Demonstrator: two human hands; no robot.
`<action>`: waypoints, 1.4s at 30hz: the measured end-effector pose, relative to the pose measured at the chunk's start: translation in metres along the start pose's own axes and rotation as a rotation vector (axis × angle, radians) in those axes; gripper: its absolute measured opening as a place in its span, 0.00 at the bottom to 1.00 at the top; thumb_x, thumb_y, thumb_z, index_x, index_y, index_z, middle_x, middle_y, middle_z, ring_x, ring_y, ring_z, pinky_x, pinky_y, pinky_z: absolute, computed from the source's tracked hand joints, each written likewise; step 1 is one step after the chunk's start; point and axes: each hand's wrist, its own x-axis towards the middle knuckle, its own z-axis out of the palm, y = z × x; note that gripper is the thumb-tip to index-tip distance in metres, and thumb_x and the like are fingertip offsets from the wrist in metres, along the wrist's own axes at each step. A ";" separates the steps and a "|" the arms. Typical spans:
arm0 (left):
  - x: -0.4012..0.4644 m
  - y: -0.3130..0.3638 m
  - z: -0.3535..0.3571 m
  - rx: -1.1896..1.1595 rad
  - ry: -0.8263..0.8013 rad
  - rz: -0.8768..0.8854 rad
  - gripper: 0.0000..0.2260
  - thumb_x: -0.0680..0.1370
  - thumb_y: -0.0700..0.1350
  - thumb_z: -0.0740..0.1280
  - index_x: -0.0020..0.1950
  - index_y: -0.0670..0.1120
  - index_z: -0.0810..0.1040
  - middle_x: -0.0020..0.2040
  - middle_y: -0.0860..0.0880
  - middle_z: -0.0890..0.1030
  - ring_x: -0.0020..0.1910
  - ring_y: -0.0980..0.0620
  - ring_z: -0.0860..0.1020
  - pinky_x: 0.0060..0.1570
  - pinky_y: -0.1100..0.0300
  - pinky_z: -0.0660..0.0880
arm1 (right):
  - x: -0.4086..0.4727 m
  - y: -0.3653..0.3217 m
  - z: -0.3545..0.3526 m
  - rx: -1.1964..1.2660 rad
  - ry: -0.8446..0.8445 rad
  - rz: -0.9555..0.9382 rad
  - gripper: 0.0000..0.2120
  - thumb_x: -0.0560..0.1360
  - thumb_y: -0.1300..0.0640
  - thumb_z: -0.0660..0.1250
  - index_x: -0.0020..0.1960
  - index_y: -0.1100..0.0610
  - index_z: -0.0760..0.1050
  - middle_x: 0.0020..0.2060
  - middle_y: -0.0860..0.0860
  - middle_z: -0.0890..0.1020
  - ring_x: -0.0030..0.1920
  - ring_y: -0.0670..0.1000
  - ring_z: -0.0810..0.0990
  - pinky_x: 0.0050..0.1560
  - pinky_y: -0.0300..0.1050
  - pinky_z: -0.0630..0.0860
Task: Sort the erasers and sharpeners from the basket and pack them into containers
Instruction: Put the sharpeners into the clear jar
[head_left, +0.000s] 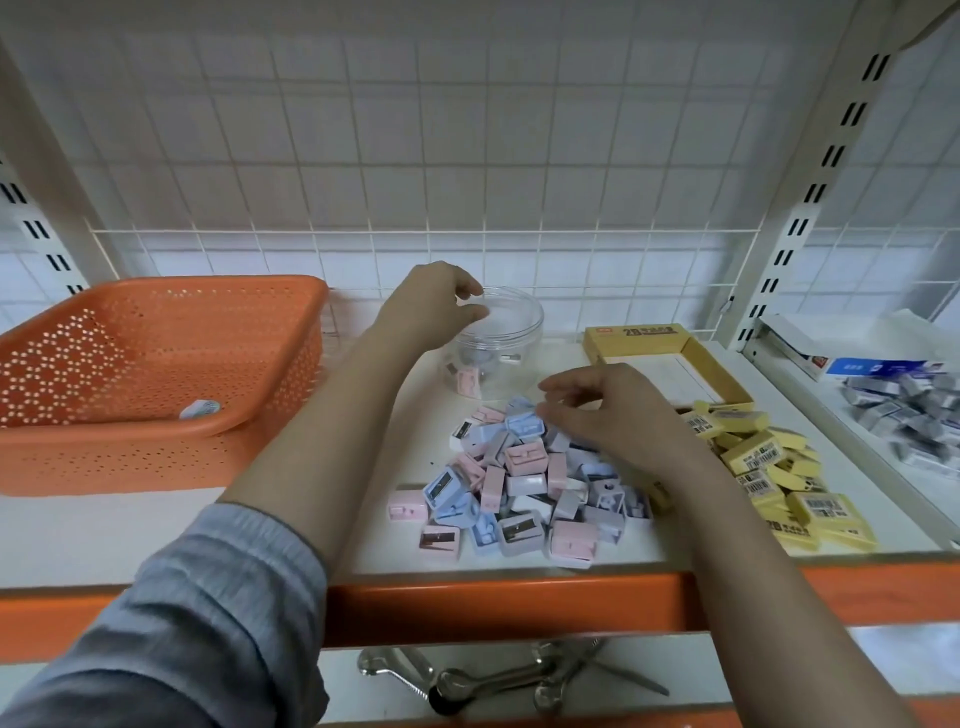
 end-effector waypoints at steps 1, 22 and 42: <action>-0.005 0.002 -0.003 -0.008 0.025 0.008 0.13 0.76 0.48 0.68 0.59 0.47 0.79 0.55 0.51 0.79 0.47 0.57 0.72 0.49 0.64 0.66 | -0.001 0.000 0.000 -0.037 -0.037 -0.010 0.14 0.72 0.50 0.72 0.56 0.50 0.79 0.43 0.38 0.79 0.46 0.36 0.76 0.40 0.23 0.69; -0.178 0.003 -0.016 -0.210 -0.123 -0.181 0.25 0.64 0.60 0.74 0.57 0.51 0.80 0.46 0.58 0.79 0.44 0.65 0.76 0.42 0.74 0.69 | 0.092 -0.040 -0.009 0.010 0.248 -0.137 0.06 0.70 0.58 0.74 0.46 0.57 0.82 0.36 0.49 0.80 0.39 0.44 0.78 0.38 0.30 0.70; -0.092 0.010 -0.038 -0.135 0.090 0.019 0.10 0.77 0.46 0.67 0.56 0.48 0.82 0.47 0.54 0.80 0.41 0.59 0.76 0.40 0.66 0.69 | 0.060 -0.033 -0.021 -0.014 0.240 -0.076 0.03 0.72 0.57 0.71 0.45 0.55 0.82 0.42 0.50 0.83 0.44 0.46 0.80 0.49 0.38 0.76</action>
